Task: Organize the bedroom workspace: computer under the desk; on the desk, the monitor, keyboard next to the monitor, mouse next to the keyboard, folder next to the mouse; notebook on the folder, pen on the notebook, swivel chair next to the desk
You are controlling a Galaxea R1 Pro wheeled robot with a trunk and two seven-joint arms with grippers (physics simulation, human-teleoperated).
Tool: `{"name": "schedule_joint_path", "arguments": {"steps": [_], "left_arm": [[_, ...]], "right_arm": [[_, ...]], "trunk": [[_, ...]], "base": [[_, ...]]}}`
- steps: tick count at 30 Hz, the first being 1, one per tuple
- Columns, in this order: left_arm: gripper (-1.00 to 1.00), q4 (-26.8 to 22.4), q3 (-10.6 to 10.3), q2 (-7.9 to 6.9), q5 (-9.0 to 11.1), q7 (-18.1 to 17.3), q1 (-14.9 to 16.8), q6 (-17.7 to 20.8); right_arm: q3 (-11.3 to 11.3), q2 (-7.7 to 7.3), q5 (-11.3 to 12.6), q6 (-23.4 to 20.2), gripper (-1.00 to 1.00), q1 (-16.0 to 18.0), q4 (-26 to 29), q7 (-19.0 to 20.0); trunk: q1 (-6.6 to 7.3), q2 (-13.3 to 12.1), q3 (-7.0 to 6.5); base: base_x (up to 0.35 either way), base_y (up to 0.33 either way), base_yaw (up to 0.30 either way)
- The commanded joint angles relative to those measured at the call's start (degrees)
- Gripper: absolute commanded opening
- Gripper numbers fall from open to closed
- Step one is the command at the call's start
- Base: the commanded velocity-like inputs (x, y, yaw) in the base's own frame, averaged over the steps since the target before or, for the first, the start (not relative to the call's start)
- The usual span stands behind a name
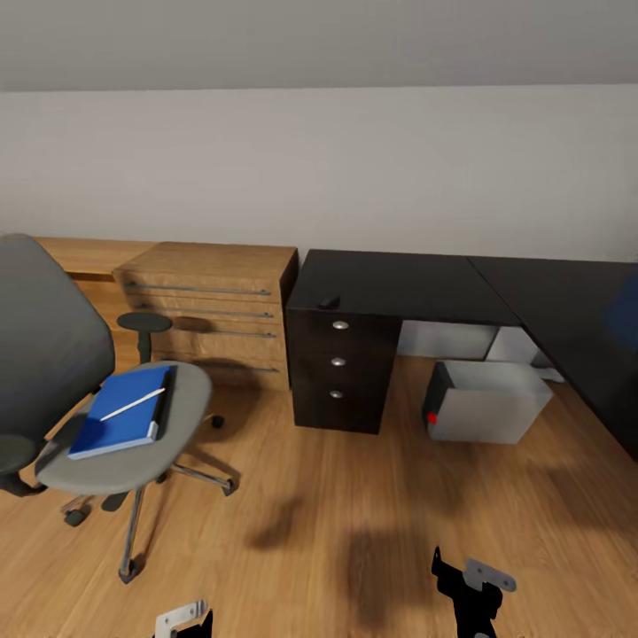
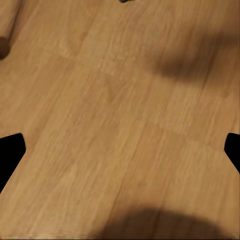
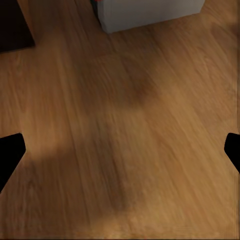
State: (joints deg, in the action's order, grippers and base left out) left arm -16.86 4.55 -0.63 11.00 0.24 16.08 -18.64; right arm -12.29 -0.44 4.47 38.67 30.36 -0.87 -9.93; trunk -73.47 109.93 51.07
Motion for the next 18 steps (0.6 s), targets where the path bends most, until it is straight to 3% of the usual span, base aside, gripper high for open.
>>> {"name": "schedule_joint_path", "arguments": {"steps": [1,10,18], "left_arm": [[1.0,0.0,0.0,0.01,0.2,0.0,0.0,-0.2],[1.0,0.0,0.0,0.02,0.2,0.0,0.0,-0.2],[1.0,0.0,0.0,0.02,0.2,0.1,0.0,-0.2]], "right_arm": [[0.2,0.0,0.4,0.3,1.0,0.1,-0.1,0.1],[0.2,0.02,0.4,0.3,1.0,0.1,-0.1,0.1],[0.2,0.14,0.4,0.3,1.0,0.1,-0.1,0.2]], "trunk": [[0.03,0.0,0.04],[0.03,0.0,0.04],[0.03,0.0,0.04]], "base": [[-0.15,0.0,0.001],[-0.095,0.0,0.0],[-0.261,0.0,0.0]]}}
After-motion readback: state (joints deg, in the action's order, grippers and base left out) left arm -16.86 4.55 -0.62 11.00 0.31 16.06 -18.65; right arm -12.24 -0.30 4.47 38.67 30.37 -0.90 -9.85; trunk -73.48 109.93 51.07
